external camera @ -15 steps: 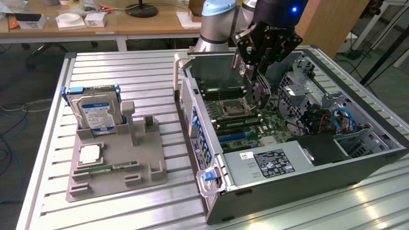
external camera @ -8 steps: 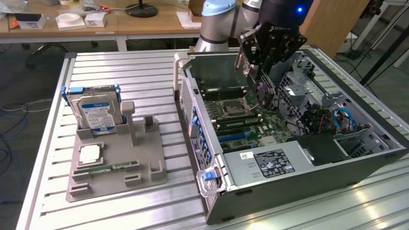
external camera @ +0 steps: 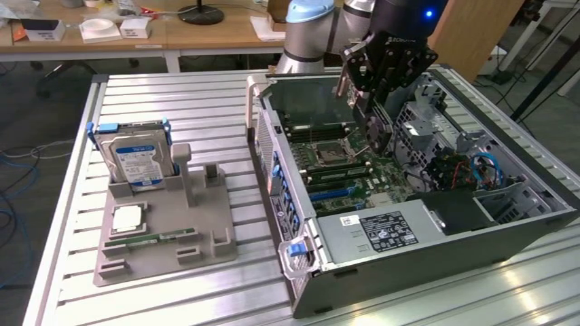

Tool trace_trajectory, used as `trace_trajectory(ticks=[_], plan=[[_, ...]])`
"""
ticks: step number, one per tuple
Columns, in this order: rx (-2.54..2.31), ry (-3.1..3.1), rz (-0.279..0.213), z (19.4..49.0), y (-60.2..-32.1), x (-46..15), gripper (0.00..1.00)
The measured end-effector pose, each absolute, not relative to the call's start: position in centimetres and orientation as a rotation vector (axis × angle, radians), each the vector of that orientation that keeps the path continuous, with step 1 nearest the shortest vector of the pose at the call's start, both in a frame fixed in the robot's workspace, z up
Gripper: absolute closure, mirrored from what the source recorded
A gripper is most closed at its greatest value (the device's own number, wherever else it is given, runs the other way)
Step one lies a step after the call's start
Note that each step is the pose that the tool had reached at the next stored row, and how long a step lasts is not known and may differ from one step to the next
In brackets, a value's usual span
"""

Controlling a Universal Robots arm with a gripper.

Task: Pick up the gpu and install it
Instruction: 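Pick up the gpu and move the gpu toward the slot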

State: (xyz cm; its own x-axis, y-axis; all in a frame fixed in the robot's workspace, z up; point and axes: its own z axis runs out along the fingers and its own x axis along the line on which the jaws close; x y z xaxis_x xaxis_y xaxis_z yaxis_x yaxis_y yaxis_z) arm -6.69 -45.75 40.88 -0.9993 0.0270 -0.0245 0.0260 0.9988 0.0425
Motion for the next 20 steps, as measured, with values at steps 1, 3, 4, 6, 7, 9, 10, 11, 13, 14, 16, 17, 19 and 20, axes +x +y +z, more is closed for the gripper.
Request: trace_trajectory(ticks=[1, 3, 4, 6, 7, 9, 10, 11, 13, 14, 16, 17, 19, 20], plan=[[0.041, 3.116, 0.066, 40.9, -45.8, -6.7, 0.74], [0.041, 3.116, 0.066, 40.9, -45.8, -6.7, 0.74], [0.041, 3.116, 0.066, 40.9, -45.8, -6.7, 0.74], [0.041, 3.116, 0.066, 40.9, -45.8, -6.7, 0.74], [0.041, 3.116, 0.066, 40.9, -45.8, -6.6, 0.74], [0.041, 3.116, 0.066, 40.9, -45.8, -6.4, 0.74], [0.041, 3.116, 0.066, 40.9, -45.8, -6.3, 0.74], [0.041, 3.116, 0.066, 40.9, -45.8, -6.2, 0.74], [0.041, 3.116, 0.066, 40.9, -45.8, -5.9, 0.74], [0.040, 3.116, 0.066, 40.9, -45.8, -5.8, 0.74], [0.041, 3.116, 0.066, 40.9, -45.8, -5.6, 0.74], [0.040, 3.116, 0.066, 40.9, -45.8, -5.6, 0.74], [0.041, 3.116, 0.066, 40.9, -45.8, -5.6, 0.74], [0.041, 3.116, 0.066, 40.9, -45.8, -5.6, 0.74]])
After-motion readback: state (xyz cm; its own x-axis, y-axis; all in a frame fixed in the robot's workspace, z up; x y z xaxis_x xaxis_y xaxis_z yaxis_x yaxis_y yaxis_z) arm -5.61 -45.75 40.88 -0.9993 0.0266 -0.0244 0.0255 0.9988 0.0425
